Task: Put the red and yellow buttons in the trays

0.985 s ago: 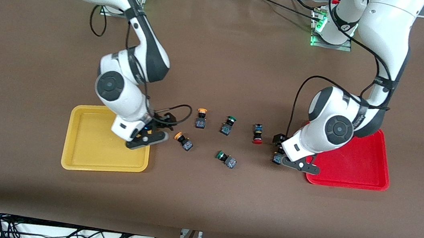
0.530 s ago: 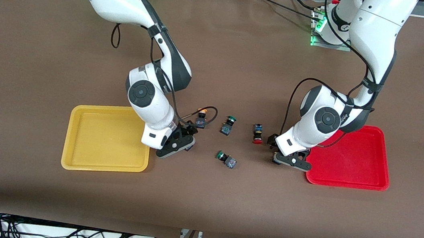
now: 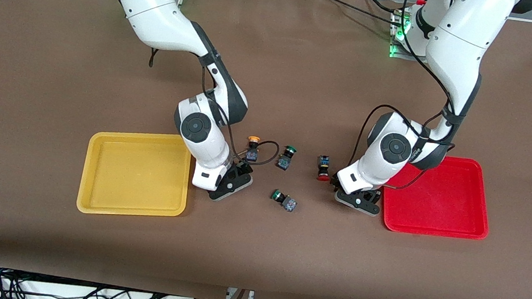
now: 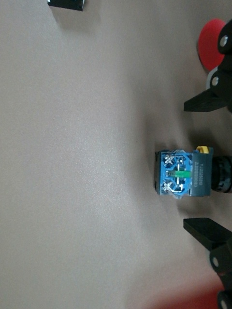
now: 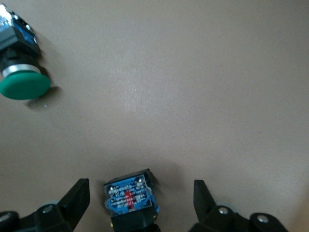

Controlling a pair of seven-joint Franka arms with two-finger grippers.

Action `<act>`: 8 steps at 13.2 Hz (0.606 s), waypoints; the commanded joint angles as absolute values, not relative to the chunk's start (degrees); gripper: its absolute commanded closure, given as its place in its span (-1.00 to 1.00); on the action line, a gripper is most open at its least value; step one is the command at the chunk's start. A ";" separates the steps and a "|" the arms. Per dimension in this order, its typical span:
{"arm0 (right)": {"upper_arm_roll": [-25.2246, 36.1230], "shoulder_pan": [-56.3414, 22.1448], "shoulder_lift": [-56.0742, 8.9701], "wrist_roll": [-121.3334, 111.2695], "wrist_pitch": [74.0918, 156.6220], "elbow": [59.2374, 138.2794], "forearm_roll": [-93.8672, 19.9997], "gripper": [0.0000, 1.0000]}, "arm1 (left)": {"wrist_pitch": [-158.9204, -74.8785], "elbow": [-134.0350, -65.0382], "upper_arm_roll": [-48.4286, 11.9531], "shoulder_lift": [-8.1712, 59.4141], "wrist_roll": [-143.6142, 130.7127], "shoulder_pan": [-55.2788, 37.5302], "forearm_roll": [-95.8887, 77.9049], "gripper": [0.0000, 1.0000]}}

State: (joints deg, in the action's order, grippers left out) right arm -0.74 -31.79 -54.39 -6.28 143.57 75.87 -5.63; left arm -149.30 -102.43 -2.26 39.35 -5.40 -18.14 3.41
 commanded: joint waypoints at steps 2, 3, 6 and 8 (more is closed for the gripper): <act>-0.70 -32.26 -54.93 -6.59 143.53 74.44 -5.27 -0.15 | -149.94 -103.01 -1.85 38.94 -4.48 -18.28 4.75 0.64; -0.70 -32.26 -54.76 -6.77 143.35 74.62 -4.93 0.11 | -149.68 -103.18 -1.85 38.41 -4.40 -17.93 4.83 0.74; -0.62 -31.56 -54.14 -7.38 141.69 74.62 -4.75 0.76 | -140.32 -102.13 -1.76 33.07 -4.83 -16.09 4.57 0.85; -0.09 -30.68 -50.65 -7.73 134.08 74.18 -4.66 0.77 | -130.57 -100.21 -1.76 29.28 -5.10 -13.72 3.87 0.85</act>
